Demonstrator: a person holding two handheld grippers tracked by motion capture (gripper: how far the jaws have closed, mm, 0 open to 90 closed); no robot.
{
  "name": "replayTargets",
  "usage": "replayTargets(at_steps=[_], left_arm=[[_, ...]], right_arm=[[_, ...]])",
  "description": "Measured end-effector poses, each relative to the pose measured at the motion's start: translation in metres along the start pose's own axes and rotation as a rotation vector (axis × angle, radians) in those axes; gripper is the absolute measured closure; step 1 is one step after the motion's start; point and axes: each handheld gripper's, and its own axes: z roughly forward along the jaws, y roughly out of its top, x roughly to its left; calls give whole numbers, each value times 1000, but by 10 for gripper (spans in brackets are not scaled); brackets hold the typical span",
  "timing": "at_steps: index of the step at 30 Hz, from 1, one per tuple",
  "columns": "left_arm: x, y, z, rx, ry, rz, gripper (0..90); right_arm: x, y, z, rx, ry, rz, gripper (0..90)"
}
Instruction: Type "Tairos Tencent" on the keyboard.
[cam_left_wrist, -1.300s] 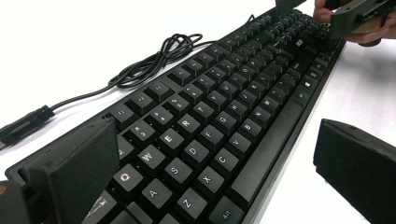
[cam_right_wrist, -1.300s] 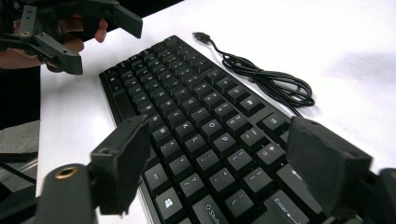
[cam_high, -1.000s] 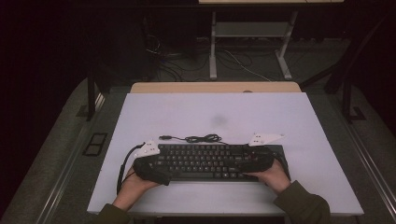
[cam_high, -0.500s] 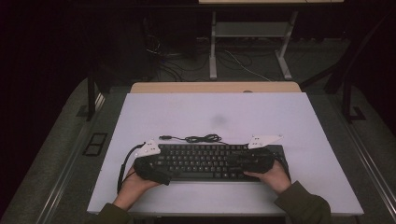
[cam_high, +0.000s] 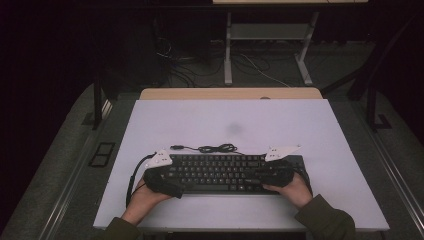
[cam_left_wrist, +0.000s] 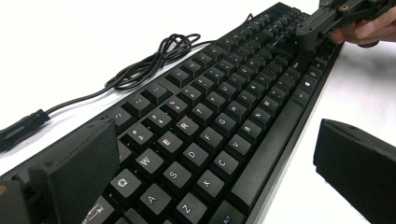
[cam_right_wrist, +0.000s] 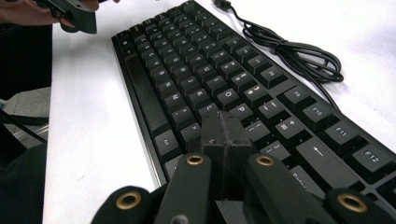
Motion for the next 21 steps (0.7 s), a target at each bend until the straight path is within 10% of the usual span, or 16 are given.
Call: replayTargets(at_steps=[21], left_arm=[[0, 0, 1, 7, -2, 4, 0]], right_arm=[[2, -1, 5, 127, -37, 10, 892]])
